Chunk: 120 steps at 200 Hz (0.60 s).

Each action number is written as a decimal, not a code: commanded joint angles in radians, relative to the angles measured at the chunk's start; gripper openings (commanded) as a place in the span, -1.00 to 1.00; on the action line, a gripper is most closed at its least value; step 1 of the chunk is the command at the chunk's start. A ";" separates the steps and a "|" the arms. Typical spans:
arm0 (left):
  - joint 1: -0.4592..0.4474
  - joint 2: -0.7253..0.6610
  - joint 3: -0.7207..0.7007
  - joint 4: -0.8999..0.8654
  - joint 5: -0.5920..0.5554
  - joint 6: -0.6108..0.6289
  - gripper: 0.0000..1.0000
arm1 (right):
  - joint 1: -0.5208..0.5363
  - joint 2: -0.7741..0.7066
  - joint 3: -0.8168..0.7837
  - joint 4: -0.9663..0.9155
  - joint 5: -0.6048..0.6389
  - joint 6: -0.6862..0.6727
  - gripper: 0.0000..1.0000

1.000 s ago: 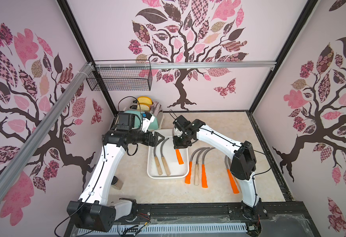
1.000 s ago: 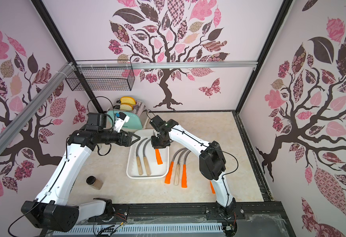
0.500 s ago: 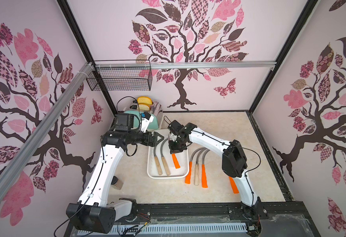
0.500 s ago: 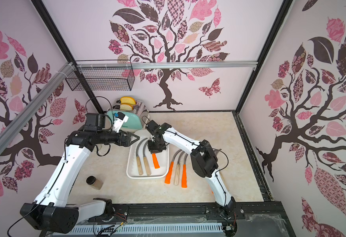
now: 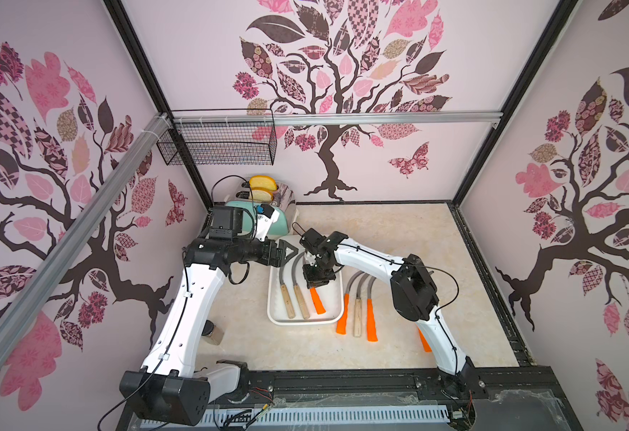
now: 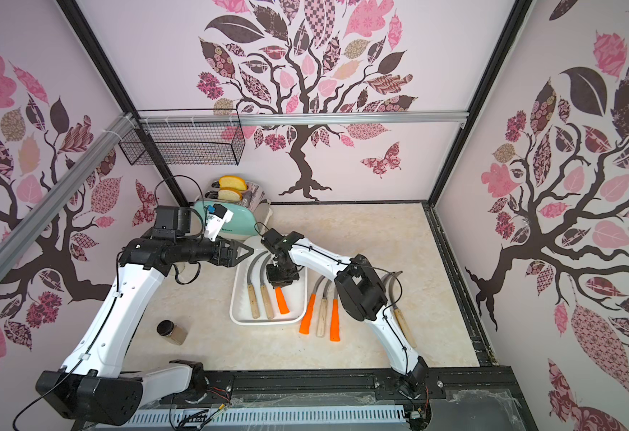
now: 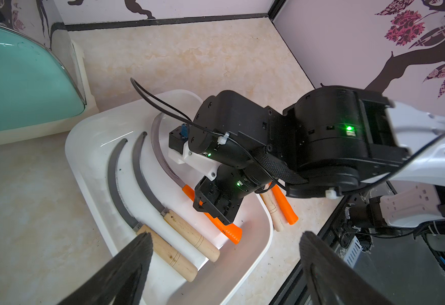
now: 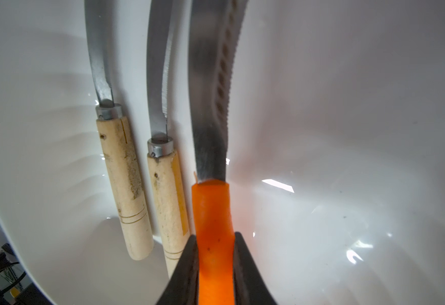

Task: Put small sickles into storage boxes
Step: Place the sickle in the storage box.

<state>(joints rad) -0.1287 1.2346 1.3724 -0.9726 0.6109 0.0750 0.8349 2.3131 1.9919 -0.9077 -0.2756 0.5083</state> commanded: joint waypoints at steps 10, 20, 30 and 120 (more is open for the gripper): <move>0.004 -0.020 0.010 0.018 0.017 0.006 0.83 | 0.008 0.030 0.045 0.002 -0.012 -0.002 -1.00; 0.004 -0.020 0.008 0.021 0.017 0.006 0.83 | 0.011 0.041 0.053 -0.001 -0.012 -0.001 -1.00; 0.004 -0.020 0.005 0.022 0.018 0.006 0.83 | 0.014 0.050 0.059 -0.001 -0.017 0.000 -1.00; 0.004 -0.020 0.000 0.025 0.015 0.016 0.83 | 0.040 0.094 0.102 -0.015 -0.021 0.007 -0.98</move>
<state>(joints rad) -0.1287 1.2289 1.3724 -0.9657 0.6140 0.0780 0.8642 2.3962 2.0747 -0.9005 -0.2893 0.5159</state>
